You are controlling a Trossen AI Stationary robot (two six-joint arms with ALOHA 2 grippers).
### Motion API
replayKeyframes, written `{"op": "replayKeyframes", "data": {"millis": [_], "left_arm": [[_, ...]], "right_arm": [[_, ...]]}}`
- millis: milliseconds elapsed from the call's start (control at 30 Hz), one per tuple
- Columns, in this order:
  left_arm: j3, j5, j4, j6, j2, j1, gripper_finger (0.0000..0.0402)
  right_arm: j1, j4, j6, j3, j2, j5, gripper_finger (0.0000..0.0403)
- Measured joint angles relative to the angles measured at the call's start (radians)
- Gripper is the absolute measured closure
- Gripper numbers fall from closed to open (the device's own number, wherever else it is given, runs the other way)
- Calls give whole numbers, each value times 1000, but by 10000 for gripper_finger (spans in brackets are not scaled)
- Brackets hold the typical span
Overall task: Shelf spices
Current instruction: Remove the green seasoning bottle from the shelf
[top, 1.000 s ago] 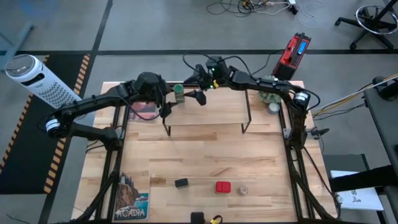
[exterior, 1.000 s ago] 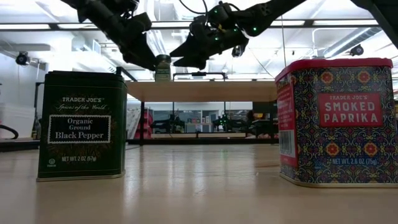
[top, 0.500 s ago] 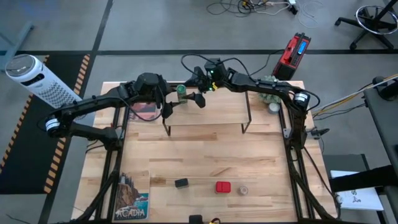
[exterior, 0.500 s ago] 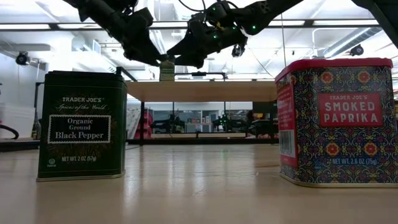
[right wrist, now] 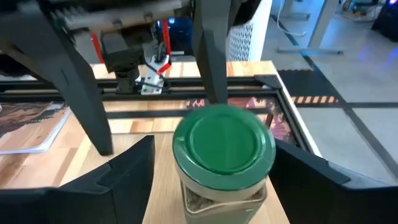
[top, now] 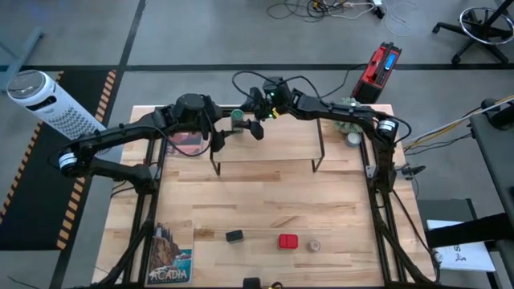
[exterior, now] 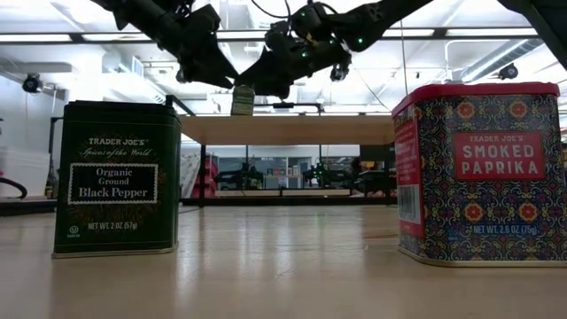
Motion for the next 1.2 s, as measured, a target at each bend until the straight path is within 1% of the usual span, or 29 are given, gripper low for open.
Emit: {"op": "replayKeyframes", "data": {"millis": [133,233,433,733,1033,1200], "left_arm": [[0,0,0,-3,0,0,98],[0,0,0,-3,0,-2,99],[0,1,-2,-3,0,-2,105],[0,1,-1,-3,0,-2,105],[0,1,-10,-3,0,-2,113],[2,1,-89,0,-30,-2,112]], "right_arm": [[4,9,6,0,27,2,144],[10,54,9,0,34,4,152],[11,47,14,23,36,26,170],[11,33,27,31,36,27,222],[14,9,31,33,36,29,222],[22,-11,26,33,26,30,222]]}}
